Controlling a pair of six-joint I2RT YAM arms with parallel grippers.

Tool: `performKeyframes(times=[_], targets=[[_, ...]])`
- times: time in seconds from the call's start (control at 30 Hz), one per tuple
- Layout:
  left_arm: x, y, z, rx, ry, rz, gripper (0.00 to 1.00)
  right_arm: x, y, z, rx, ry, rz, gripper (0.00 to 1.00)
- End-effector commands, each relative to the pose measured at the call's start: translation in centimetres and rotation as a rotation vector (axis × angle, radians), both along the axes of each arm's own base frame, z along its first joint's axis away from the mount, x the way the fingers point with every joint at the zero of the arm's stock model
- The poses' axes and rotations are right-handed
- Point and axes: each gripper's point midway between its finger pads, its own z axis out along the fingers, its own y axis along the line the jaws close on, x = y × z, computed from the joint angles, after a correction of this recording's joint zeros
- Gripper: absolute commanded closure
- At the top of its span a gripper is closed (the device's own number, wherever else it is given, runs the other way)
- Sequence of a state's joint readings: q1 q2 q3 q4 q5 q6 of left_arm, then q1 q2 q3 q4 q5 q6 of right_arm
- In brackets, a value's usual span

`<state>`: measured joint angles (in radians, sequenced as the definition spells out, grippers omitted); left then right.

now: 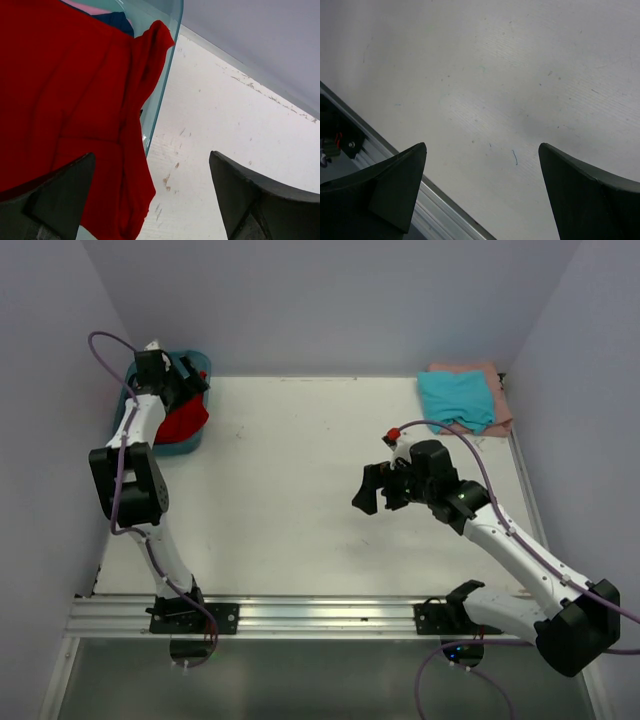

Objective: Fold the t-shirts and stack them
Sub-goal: Grab crumpled tshirt from bin with the left arm

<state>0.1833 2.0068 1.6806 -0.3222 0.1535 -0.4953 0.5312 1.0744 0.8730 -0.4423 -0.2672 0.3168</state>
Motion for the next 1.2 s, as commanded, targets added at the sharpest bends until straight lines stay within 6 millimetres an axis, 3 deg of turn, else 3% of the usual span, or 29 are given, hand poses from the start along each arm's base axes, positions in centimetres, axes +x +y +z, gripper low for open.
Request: performKeyframes(times=[0.0, 0.4, 0.57, 0.73, 0.93, 1.03, 1.17], targets=[[1.8, 0.9, 1.1, 0.025, -0.057, -0.019, 0.0, 0.2, -0.2, -0.3, -0.004, -0.006, -0.02, 0.01], [3.9, 5.2, -2.9, 0.161, 0.054, 0.075, 0.02, -0.1, -0.4, -1.5, -0.01, 0.019, -0.036, 0.01], [3.3, 6.5, -4.6, 0.196, 0.113, 0.133, 0.09, -0.1, -0.5, -1.9, -0.015, 0.027, -0.044, 0.01], [2.3, 8.3, -5.1, 0.258, 0.168, 0.22, 0.12, -0.2, -0.6, -2.3, -0.024, 0.036, -0.05, 0.01], [1.5, 8.8, -7.2, 0.272, 0.237, 0.245, 0.28, 0.0, -0.6, -2.5, -0.028, 0.048, -0.06, 0.01], [1.4, 8.6, -7.8, 0.262, 0.244, 0.235, 0.46, 0.0, -0.7, -2.5, -0.029, 0.044, -0.061, 0.01], [1.8, 8.1, -7.6, 0.248, 0.223, 0.211, 0.8, -0.1, -0.8, -2.5, -0.031, 0.041, -0.063, 0.01]])
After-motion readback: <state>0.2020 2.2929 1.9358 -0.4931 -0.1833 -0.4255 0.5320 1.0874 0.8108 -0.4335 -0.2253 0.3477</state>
